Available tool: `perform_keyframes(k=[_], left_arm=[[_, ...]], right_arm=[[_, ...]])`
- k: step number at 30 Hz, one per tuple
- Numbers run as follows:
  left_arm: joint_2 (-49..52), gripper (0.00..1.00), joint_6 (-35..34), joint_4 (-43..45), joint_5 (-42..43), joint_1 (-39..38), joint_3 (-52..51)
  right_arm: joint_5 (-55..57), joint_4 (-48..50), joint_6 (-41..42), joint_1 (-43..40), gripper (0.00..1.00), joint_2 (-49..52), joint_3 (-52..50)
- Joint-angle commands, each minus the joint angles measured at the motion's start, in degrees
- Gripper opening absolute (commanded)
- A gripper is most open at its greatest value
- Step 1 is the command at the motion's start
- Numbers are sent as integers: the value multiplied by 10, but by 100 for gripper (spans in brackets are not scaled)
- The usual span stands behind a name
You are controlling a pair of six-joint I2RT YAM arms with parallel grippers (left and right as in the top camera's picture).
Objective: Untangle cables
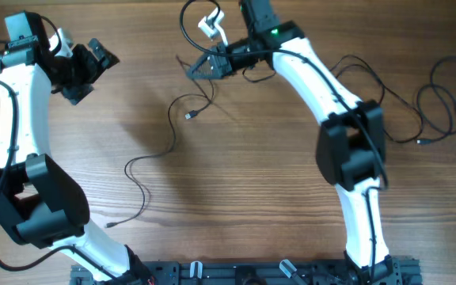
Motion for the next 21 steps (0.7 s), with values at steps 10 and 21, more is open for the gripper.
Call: perform_keyframes(k=[10, 21], left_arm=[[-1, 100, 29, -21, 251, 104, -2], [-1, 100, 29, -44, 167, 107, -2]], right_arm=[[207, 170, 67, -122, 4, -242, 11], [209, 147, 53, -117, 4, -254, 9]])
